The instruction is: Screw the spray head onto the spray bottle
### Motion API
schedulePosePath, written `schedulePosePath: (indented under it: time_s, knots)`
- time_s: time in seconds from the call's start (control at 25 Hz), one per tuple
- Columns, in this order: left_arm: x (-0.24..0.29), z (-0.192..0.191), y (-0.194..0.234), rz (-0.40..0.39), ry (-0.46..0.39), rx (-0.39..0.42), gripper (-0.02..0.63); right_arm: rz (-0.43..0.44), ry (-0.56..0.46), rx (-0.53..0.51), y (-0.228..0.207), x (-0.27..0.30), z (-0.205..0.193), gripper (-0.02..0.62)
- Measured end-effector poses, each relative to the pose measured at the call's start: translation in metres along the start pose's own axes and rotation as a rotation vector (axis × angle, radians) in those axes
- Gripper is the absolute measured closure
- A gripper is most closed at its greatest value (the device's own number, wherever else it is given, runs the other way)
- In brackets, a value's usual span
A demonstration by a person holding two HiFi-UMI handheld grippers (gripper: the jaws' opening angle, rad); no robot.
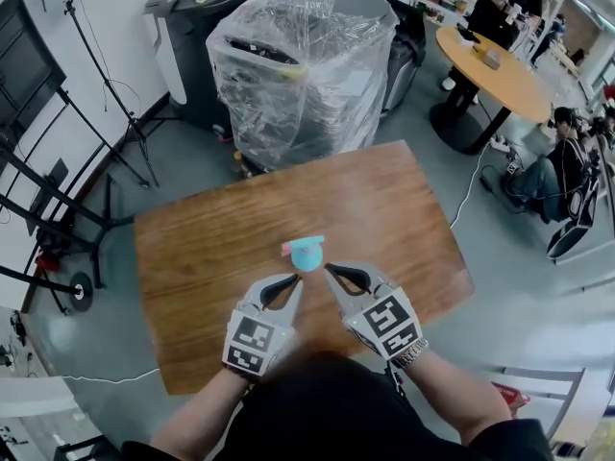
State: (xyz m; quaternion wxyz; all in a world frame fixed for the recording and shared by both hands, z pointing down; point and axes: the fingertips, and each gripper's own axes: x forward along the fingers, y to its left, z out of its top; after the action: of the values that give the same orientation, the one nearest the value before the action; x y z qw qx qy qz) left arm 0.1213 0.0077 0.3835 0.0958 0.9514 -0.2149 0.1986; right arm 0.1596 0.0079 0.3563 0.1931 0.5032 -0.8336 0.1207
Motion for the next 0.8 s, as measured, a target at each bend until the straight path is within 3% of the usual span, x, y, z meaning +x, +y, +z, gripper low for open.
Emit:
schedulePosePath:
  time_s: [0.36, 0.8]
  knots:
    - [0.001, 0.013, -0.016, 0.007, -0.031, -0.014, 0.589, 0.033, -0.037, 0.123, 0.013, -0.002, -0.014, 0.601]
    - [0.001, 0.015, -0.019, 0.014, -0.032, -0.027, 0.591, 0.016, -0.054, 0.121, 0.015, -0.006, -0.011, 0.603]
